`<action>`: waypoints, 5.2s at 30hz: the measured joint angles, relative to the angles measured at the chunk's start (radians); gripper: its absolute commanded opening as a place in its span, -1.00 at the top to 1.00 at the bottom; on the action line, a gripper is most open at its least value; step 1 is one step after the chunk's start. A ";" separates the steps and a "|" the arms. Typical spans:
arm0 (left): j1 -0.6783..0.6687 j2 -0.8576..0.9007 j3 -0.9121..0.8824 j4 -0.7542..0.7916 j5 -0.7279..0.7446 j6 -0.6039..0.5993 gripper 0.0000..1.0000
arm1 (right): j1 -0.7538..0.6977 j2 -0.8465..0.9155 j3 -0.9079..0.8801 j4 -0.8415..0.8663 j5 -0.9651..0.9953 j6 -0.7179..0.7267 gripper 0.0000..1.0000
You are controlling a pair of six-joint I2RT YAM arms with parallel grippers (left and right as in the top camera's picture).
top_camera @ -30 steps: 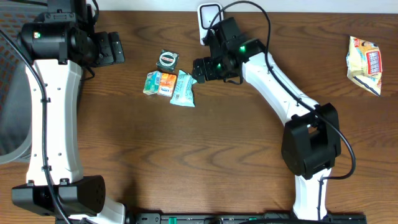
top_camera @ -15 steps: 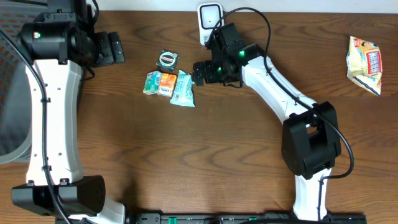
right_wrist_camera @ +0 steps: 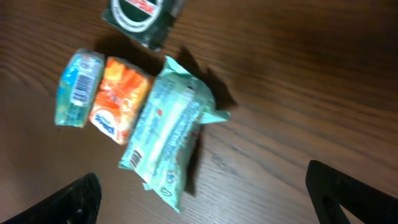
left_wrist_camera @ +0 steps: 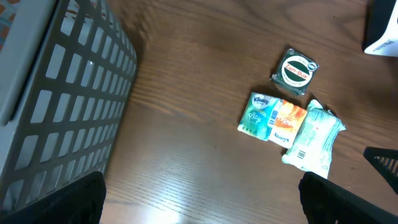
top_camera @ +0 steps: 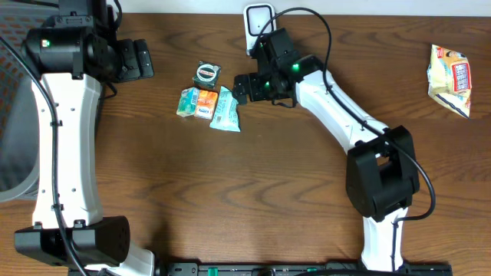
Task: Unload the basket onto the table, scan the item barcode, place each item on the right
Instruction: 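Lower the right gripper onto the mint-green wet-wipe packet, then grasp the wet-wipe packet with the right gripper and lift it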
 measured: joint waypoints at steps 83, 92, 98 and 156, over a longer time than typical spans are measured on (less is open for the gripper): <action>0.000 0.000 0.000 0.000 0.000 0.000 -0.95 | 0.091 0.024 0.116 -0.119 0.153 -0.055 -0.98; 0.000 0.000 0.000 0.000 0.000 0.000 -0.95 | 0.091 0.069 0.116 -0.121 0.160 -0.053 -0.98; 0.000 0.000 0.000 0.000 0.000 0.000 -0.96 | 0.091 0.107 0.116 -0.119 0.158 -0.026 -0.84; 0.000 0.000 0.000 0.000 0.000 0.000 -0.96 | 0.079 0.243 0.116 0.031 -0.015 0.085 0.36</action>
